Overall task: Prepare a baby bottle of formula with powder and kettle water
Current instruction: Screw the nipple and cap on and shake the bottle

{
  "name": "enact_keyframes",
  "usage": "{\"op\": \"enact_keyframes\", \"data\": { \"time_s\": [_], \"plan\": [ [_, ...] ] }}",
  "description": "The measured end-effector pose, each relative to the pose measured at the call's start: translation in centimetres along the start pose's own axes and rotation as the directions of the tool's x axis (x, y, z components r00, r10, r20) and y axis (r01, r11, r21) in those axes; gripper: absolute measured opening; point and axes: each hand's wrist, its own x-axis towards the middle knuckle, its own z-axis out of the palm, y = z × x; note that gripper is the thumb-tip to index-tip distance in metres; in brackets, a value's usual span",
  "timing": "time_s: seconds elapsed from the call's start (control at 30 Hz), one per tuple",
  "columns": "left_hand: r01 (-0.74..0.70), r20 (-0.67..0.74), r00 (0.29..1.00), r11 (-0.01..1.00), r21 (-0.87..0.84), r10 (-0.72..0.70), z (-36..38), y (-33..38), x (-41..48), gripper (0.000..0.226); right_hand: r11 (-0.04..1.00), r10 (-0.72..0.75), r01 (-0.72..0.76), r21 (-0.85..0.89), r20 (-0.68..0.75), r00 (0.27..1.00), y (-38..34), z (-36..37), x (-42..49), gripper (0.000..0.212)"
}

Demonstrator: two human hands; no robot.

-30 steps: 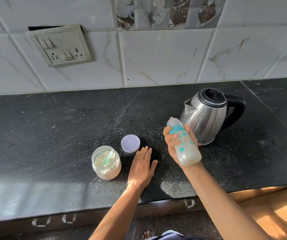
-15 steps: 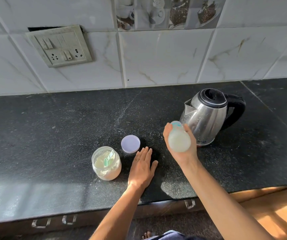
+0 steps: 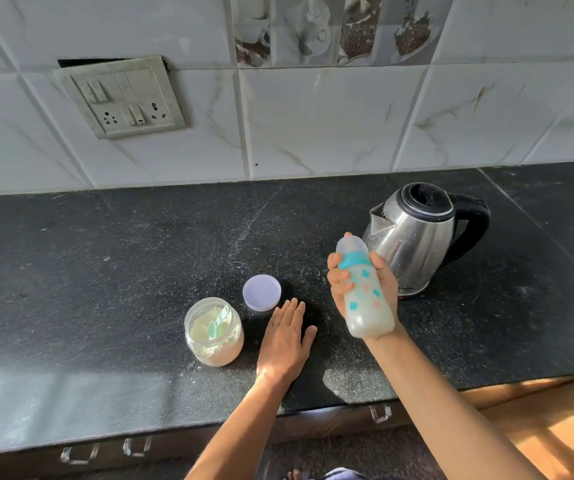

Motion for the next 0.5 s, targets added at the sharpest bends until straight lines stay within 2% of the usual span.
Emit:
{"op": "enact_keyframes", "data": {
  "time_s": [0.07,0.1,0.13,0.2,0.27,0.3,0.37,0.43,0.5],
  "plan": [
    [-0.003,0.002,1.000,1.000,0.004,0.003,0.03,-0.08,-0.01,0.075,0.984,-0.032,0.052,0.171,-0.120,0.992,0.05,-0.07,-0.03,0.046],
    [-0.004,0.003,1.000,1.000,0.005,0.004,0.02,-0.09,-0.03,0.076,0.964,-0.046,0.082,0.254,-0.143,0.989,-0.04,-0.42,0.11,0.047],
    [-0.004,0.005,1.000,1.000,0.006,0.004,0.00,-0.10,-0.06,0.076,0.955,-0.027,0.056,0.293,-0.104,0.994,-0.26,-0.71,0.30,0.047],
    [-0.006,0.001,1.000,1.000,0.006,0.006,-0.04,-0.07,-0.07,0.076,0.991,0.022,-0.014,0.132,-0.057,0.998,0.28,-0.02,-0.02,0.042],
    [-0.006,-0.002,1.000,1.000,0.004,0.006,-0.01,-0.09,-0.03,0.076,0.997,-0.049,0.046,-0.055,-0.050,0.998,-0.01,-0.03,0.00,0.041],
    [-0.006,-0.001,1.000,1.000,0.004,0.006,0.03,-0.13,-0.02,0.075,0.999,-0.041,0.039,-0.035,-0.049,0.998,-0.10,0.23,0.01,0.042],
    [-0.007,0.003,1.000,1.000,0.006,0.007,0.10,-0.18,-0.02,0.075,0.989,-0.047,0.066,0.130,-0.144,0.988,-0.27,0.06,0.20,0.045],
    [-0.009,0.005,1.000,1.000,0.009,0.009,0.06,-0.18,-0.03,0.075,0.959,-0.019,0.049,0.279,-0.107,0.994,-0.45,-0.48,0.49,0.045],
    [-0.009,0.001,1.000,1.000,0.000,0.009,-0.03,-0.12,-0.04,0.075,0.990,0.014,-0.007,0.139,-0.047,0.999,0.11,0.20,0.18,0.043]
  ]
}}
